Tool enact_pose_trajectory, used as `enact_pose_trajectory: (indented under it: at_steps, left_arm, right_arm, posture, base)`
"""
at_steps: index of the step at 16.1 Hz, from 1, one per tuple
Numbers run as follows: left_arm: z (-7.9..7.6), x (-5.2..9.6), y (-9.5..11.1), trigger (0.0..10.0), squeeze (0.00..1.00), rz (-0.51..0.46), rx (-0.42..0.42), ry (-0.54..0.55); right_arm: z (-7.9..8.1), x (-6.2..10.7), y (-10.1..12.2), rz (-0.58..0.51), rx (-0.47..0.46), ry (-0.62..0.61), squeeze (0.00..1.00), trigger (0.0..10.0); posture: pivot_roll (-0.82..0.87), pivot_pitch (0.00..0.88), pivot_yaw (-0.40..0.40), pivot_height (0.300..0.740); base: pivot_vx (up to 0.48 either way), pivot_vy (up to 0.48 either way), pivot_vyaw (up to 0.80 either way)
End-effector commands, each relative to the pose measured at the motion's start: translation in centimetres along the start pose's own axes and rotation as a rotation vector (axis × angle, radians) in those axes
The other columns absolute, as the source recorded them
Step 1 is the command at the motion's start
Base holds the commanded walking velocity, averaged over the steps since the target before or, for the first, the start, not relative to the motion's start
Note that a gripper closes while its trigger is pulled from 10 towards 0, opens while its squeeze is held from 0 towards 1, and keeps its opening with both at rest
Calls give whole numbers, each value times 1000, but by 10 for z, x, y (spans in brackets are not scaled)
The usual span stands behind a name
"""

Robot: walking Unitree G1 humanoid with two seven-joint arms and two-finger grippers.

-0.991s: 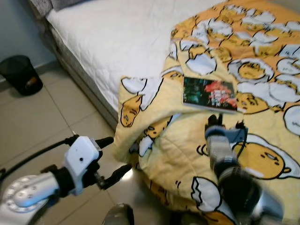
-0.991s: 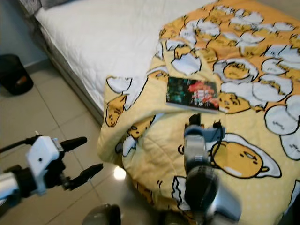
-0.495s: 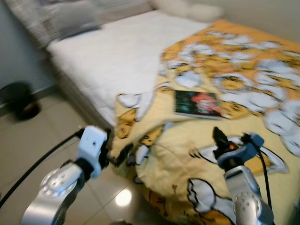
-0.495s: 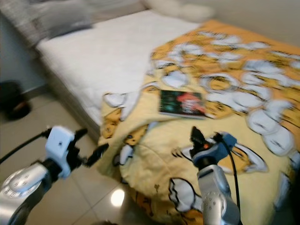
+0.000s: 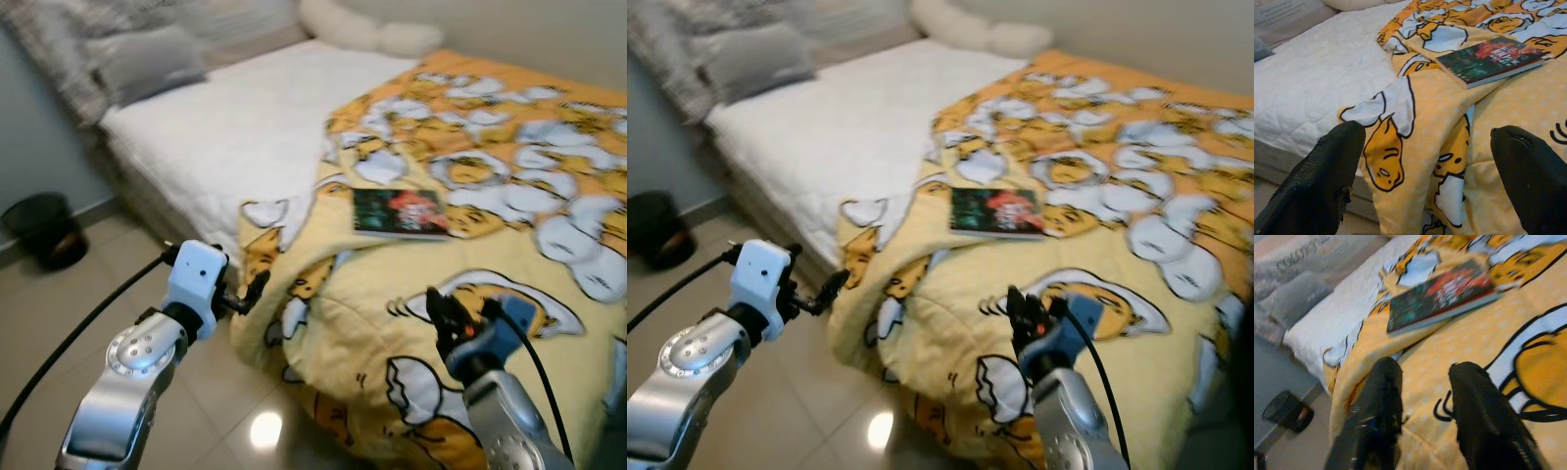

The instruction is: Clean up the room

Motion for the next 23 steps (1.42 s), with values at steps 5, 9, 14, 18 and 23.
enact_pose_trajectory:
  at_steps: [5, 9, 14, 18, 23]
  left_arm:
    - [11, -7, -2, 10000, 627, -6, -2, 59]
    - [12, -9, -7, 10000, 627, 5, 0, 76]
    - [15, -9, -10, 10000, 627, 12, -4, 88]
    - [18, -9, -10, 10000, 627, 11, -6, 96]
    - [21, -10, -10, 10000, 624, 12, -9, 107]
  right_arm:
    - [-7, -4, 3, -14, 52, -60, 1000, 10000]
    - [-9, -8, 5, -23, 125, -71, 1000, 10000]
    - [-13, -10, 3, -22, 107, -87, 1000, 10000]
    - [-9, -12, -1, -3, 114, -66, 1000, 10000]
    - [-9, -14, -4, 14, 118, -62, 1000, 10000]
  posture:
    - [-57, 0, 44, 740]
    - [-49, 0, 22, 740]
    - [-39, 0, 9, 740]
    - [-36, 0, 7, 740]
    - [-33, 0, 5, 740]
  base:
    - [0, 276, -800]
    - [0, 283, -800]
    - [0, 291, -800]
    - [0, 306, -800]
    - [0, 338, -258]
Point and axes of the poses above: a point about 5 cm out from each wrist's last joint towards the gripper, its own x axis pointing back from the gripper into the wrist, its own y axis along the axis of the wrist's last joint, z = x × y, the point moved 5 cm from there along -x, pointing out of the wrist towards the gripper, and after that the axes turned 13 degrees about -x, right-handed, at the moved point
